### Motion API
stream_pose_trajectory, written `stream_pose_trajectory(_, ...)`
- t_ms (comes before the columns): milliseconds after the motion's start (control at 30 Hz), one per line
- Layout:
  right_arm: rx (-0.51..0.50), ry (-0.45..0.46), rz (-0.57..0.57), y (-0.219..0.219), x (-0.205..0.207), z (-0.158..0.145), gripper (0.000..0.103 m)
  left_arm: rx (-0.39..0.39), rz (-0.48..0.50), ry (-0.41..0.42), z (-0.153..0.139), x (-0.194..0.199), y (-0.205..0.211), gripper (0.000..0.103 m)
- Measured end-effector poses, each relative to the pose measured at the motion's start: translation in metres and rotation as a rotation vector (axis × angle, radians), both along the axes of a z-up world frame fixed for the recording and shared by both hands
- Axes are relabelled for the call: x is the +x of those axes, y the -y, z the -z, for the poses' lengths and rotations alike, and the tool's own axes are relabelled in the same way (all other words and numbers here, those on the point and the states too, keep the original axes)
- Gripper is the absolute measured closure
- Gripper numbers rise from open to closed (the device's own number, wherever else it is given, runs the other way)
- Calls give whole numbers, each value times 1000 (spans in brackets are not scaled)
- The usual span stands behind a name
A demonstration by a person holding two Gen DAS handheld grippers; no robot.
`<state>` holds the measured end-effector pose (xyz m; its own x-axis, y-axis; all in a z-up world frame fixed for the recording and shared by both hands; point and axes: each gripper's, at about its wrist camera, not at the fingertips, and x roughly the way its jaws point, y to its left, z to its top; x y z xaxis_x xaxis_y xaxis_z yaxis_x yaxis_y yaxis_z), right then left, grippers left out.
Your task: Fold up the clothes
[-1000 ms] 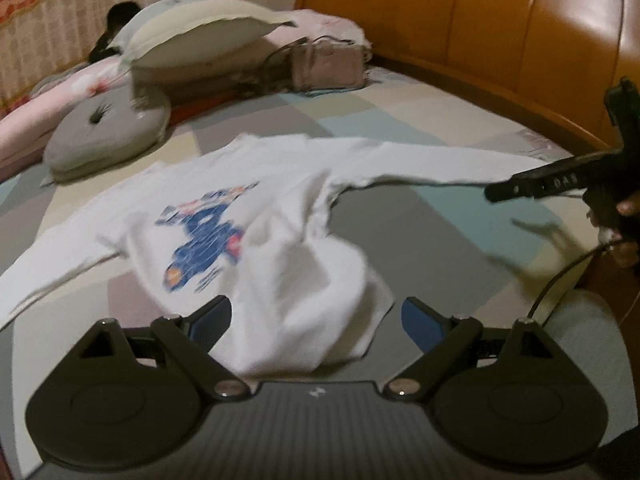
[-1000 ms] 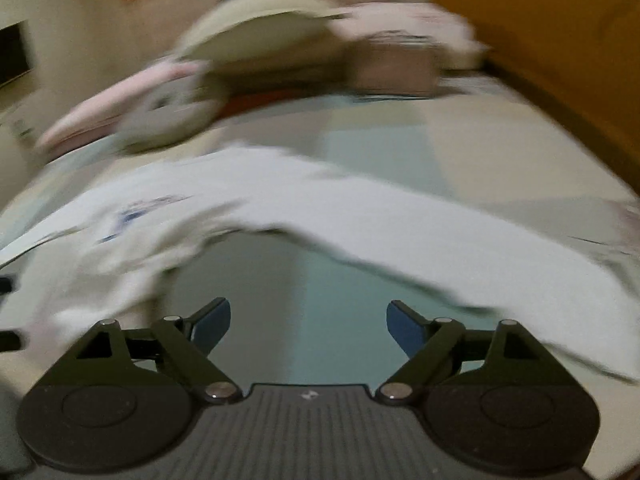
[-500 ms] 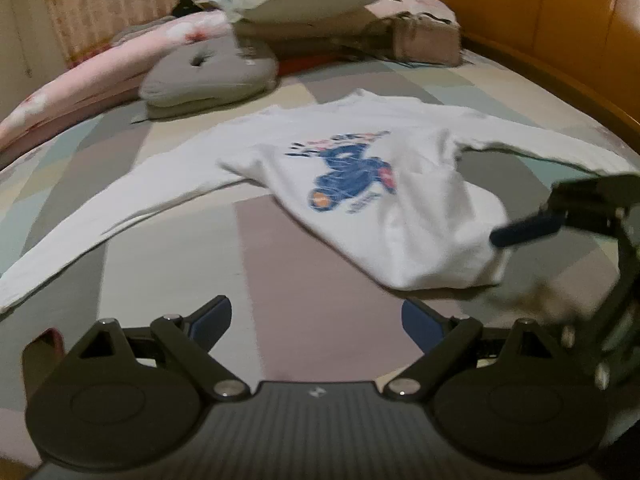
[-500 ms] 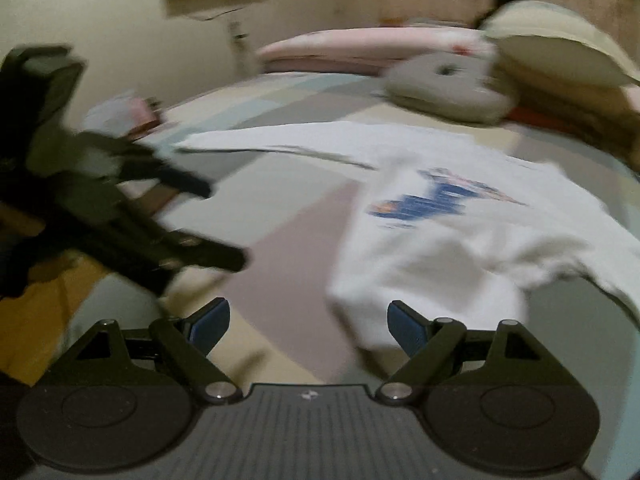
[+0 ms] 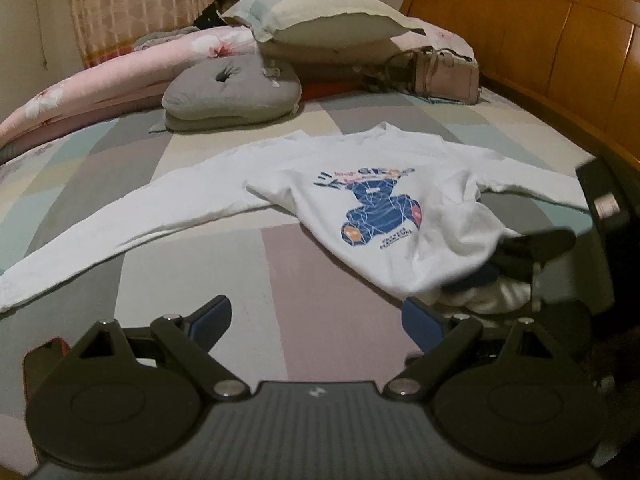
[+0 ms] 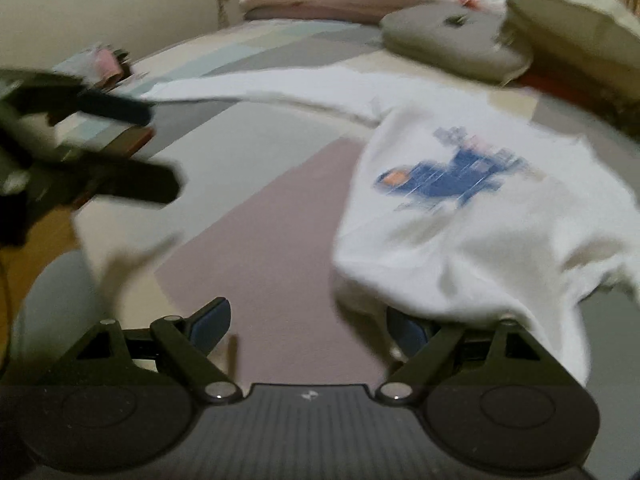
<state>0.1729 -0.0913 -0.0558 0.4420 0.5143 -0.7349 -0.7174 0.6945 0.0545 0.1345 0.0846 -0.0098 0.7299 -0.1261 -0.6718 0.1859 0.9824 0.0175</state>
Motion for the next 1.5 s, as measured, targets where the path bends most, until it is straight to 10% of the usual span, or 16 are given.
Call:
stream_pose_trajectory(433, -137, 192, 94, 1, 88, -10, 15, -48, 7, 13, 5, 22, -1, 11)
stream_pose_trajectory(1200, -170, 150, 480, 78, 180, -21, 7, -69, 34, 4, 7, 14, 8, 11)
stream_pose_trajectory(1500, -20, 255, 152, 77, 85, -73, 22, -41, 69, -8, 10, 12, 16, 11)
